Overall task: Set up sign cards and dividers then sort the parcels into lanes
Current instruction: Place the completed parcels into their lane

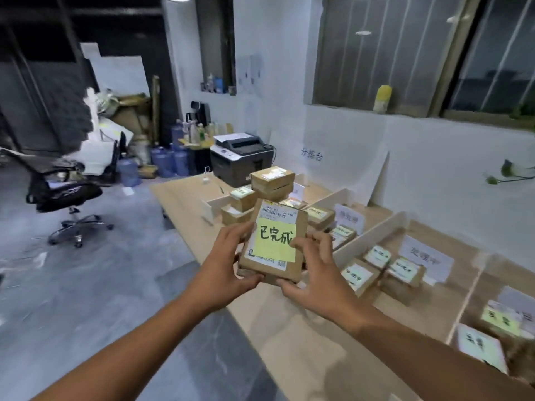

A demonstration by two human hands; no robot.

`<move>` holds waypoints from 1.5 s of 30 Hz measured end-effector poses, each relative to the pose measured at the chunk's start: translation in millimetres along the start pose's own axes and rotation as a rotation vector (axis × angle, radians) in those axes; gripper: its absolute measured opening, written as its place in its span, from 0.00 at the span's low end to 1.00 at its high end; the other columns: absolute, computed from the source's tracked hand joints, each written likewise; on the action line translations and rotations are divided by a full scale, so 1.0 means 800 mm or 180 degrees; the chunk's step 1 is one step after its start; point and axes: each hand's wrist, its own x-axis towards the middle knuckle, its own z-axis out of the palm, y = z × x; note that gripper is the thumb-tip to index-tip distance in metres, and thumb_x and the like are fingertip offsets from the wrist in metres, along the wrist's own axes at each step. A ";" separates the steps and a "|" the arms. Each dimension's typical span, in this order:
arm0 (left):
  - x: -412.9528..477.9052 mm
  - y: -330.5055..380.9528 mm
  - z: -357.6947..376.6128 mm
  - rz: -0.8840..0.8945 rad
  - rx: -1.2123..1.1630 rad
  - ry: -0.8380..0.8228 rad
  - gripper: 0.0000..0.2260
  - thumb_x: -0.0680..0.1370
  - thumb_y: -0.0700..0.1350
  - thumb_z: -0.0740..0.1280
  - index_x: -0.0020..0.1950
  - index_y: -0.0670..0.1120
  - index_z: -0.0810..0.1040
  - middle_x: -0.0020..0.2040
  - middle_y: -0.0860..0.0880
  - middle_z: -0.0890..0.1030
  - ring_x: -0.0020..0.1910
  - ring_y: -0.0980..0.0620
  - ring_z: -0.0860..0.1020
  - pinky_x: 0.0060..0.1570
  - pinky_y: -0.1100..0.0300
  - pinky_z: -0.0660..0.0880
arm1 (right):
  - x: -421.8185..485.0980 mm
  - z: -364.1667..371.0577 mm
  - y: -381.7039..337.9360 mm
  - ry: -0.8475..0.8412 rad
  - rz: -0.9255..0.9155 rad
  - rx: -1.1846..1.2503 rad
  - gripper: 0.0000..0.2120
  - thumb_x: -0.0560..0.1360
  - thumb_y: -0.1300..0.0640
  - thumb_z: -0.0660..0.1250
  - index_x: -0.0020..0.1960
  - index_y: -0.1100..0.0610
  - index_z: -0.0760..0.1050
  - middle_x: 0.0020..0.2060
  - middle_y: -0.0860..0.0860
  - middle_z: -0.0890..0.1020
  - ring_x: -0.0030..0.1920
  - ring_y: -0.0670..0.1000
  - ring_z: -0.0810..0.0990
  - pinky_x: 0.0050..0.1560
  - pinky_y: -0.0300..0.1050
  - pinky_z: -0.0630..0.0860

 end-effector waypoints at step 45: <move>0.542 -0.809 0.144 -0.0633 0.0045 -0.2992 0.42 0.75 0.40 0.73 0.82 0.47 0.52 0.83 0.48 0.46 0.81 0.47 0.56 0.72 0.58 0.64 | 0.569 0.508 0.433 -0.0854 0.3461 -0.0720 0.40 0.74 0.48 0.71 0.78 0.46 0.51 0.72 0.50 0.53 0.67 0.58 0.71 0.60 0.55 0.79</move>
